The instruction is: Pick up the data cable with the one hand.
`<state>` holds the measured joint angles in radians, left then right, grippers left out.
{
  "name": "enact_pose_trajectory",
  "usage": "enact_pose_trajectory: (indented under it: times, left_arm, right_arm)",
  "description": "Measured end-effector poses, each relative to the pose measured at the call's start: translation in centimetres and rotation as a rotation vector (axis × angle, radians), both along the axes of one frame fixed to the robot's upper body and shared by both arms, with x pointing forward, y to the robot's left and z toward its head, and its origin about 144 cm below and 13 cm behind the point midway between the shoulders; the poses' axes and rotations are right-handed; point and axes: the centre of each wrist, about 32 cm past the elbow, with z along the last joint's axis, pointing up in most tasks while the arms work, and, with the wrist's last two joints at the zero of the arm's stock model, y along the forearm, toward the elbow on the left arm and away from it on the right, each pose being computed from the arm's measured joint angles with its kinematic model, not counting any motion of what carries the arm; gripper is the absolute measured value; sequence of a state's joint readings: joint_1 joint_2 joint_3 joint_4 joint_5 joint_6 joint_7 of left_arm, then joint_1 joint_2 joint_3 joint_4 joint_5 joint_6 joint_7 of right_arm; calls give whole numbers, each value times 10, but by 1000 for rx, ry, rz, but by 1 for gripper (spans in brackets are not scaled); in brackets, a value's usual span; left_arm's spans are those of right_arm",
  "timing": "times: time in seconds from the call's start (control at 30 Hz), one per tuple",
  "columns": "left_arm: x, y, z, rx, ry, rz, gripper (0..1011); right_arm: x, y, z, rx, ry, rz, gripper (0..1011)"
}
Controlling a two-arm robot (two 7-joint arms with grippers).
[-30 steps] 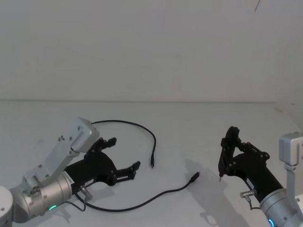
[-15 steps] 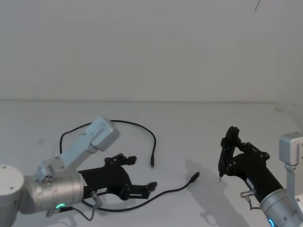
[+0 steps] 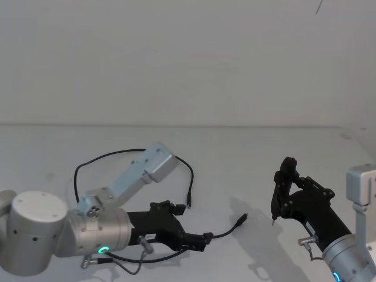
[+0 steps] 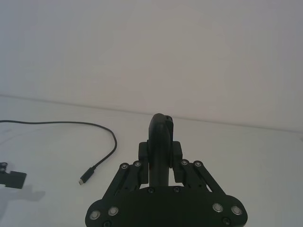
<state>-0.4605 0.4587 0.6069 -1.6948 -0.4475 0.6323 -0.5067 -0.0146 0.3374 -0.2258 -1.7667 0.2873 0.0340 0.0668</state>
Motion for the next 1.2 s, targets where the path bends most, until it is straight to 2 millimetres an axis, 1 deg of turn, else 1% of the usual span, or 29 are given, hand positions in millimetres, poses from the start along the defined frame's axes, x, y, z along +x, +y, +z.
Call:
enact_pose_trajectory:
  times: [0.4, 0.63, 1.0, 1.03, 1.13, 1.17, 1.2]
  left_arm:
    - [9, -26, -3, 77, 56, 59, 1001]
    - [12, -38, -6, 104, 72, 65, 1001]
    - [15, -50, -9, 137, 96, 71, 1001]
    - [15, -50, -10, 139, 97, 72, 998]
    - [15, -52, -10, 144, 101, 72, 945]
    - [15, -53, -11, 145, 102, 73, 906]
    - [15, -53, -11, 148, 104, 73, 906]
  right_arm:
    - [0, 0, 0, 0, 0, 0, 279]
    - [0, 0, 0, 0, 0, 0, 279]
    - [0, 0, 0, 0, 0, 0, 279]
    - [0, 0, 0, 0, 0, 0, 279]
    - [0, 0, 0, 0, 0, 0, 279]
    - [0, 0, 0, 0, 0, 0, 279]
    - [0, 0, 0, 0, 0, 0, 279]
